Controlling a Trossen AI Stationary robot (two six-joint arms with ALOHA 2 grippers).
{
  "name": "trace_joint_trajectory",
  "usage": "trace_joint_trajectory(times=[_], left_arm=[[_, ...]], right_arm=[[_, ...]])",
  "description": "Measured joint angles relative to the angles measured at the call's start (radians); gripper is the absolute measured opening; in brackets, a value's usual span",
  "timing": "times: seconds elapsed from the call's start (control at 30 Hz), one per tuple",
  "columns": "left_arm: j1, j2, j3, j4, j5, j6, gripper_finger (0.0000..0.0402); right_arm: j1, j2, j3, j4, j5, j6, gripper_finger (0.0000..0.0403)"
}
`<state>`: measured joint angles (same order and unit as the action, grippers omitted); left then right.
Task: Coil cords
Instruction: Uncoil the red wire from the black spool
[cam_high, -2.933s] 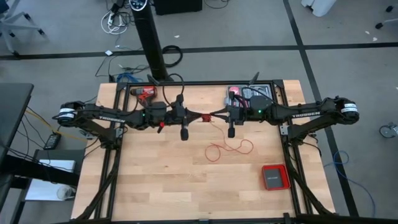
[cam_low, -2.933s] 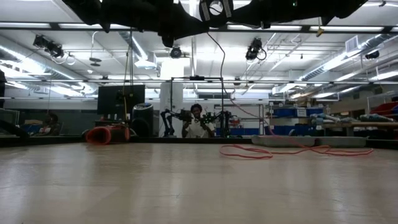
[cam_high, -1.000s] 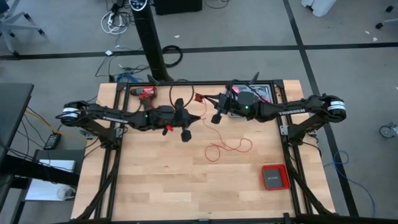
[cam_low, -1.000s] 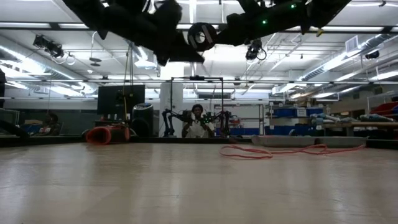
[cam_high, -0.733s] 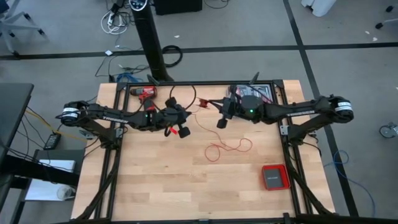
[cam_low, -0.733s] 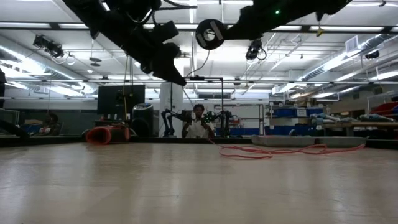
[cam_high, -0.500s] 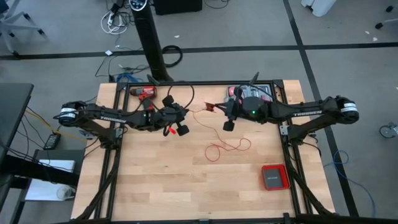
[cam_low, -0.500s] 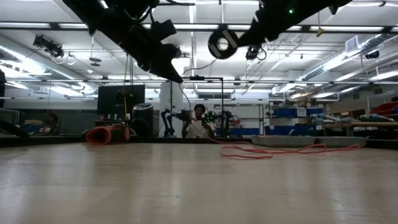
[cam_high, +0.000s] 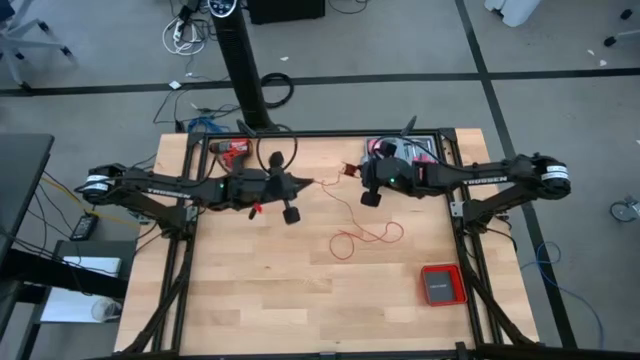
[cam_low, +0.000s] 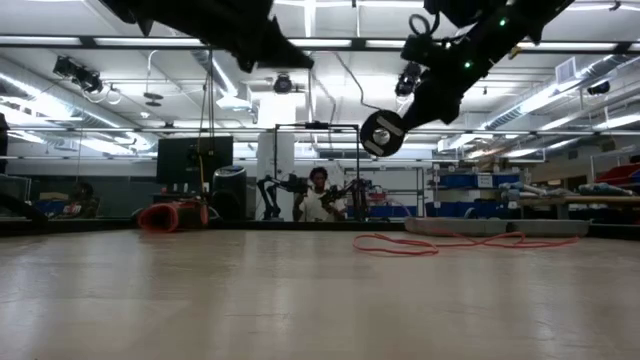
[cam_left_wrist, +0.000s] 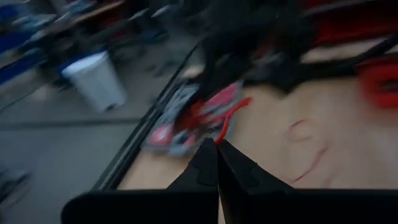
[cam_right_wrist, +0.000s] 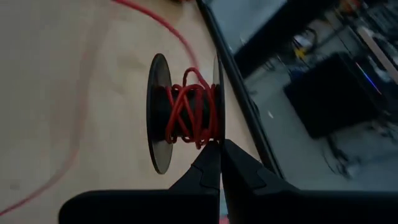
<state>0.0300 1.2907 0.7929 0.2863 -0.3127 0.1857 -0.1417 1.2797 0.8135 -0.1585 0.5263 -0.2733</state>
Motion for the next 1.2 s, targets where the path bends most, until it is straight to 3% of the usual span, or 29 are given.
trace_joint_trajectory(times=[0.17, 0.37, 0.67, 0.83, 0.93, 1.2], left_arm=[[-0.007, 0.004, 0.000, 0.039, 0.171, 0.000, 0.0000], [-0.006, 0.032, 0.000, 0.009, 0.179, -0.049, 0.0000], [-0.006, 0.098, 0.000, -0.028, 0.184, -0.096, 0.0000], [-0.004, 0.111, 0.000, -0.107, 0.044, -0.095, 0.0000], [0.005, 0.110, 0.000, -0.194, -0.059, -0.094, 0.0000], [0.023, 0.105, 0.000, -0.254, -0.182, -0.080, 0.0000]], right_arm=[[-0.044, 0.020, 0.000, 0.120, 0.094, 0.003, 0.0000], [-0.064, 0.021, 0.000, 0.346, 0.095, -0.044, 0.0000], [0.013, 0.021, 0.000, 0.589, 0.075, -0.145, 0.0000], [0.071, 0.008, 0.000, 0.610, -0.033, -0.147, 0.0000], [0.117, -0.016, 0.000, 0.579, -0.042, -0.147, 0.0000], [0.230, -0.085, 0.000, 0.354, -0.042, -0.120, 0.0000]])
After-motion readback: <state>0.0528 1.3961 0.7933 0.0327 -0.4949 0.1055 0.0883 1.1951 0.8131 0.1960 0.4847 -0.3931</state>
